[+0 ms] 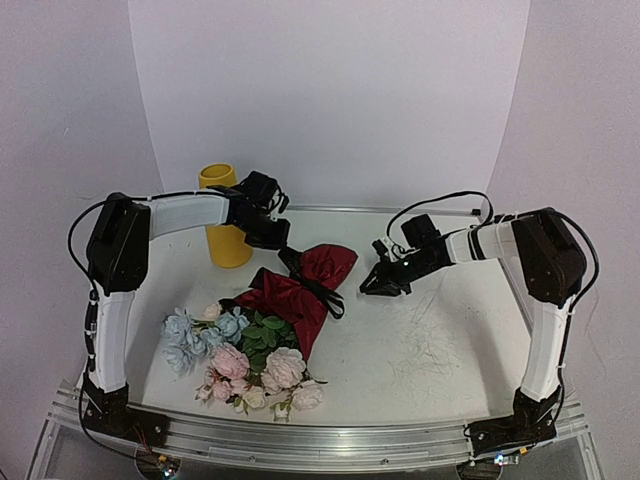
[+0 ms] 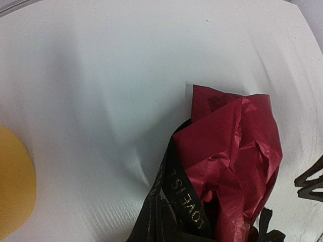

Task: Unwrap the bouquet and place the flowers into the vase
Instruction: Untie the ribbon from the wrapping paper.

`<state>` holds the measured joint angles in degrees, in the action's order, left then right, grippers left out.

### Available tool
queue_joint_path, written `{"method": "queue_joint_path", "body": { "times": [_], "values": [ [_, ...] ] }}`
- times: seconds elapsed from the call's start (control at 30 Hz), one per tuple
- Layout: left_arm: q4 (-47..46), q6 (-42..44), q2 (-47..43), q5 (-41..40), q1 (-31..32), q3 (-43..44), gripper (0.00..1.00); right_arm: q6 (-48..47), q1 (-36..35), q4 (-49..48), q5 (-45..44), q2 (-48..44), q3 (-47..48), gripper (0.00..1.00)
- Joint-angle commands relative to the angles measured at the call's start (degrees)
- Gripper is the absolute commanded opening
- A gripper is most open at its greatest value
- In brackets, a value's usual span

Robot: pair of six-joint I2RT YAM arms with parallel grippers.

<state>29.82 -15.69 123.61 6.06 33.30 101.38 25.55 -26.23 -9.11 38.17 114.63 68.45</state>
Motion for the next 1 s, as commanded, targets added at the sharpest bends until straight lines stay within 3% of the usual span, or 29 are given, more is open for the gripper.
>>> {"method": "queue_joint_path", "body": {
  "times": [0.0, 0.27, 0.7, 0.97],
  "values": [
    [-1.8, 1.3, -2.8, 3.4, -0.3, 0.1, 0.00, -0.2, 0.0, -1.0, 7.3, -1.0, 1.7, 0.39],
    [-2.8, 1.0, -2.6, 5.9, -0.3, 0.0, 0.00, 3.0, -0.7, -1.8, 10.2, 3.8, 5.8, 0.65],
    [-3.0, 1.2, -2.5, 7.7, -0.2, -0.1, 0.00, 12.6, -2.0, -7.8, 14.7, 11.4, 9.0, 0.73],
    [-3.0, 1.5, -2.4, 8.1, -0.3, -0.1, 0.00, 17.7, -2.2, -12.3, 16.7, 13.0, 9.1, 0.66]
  ]
}}
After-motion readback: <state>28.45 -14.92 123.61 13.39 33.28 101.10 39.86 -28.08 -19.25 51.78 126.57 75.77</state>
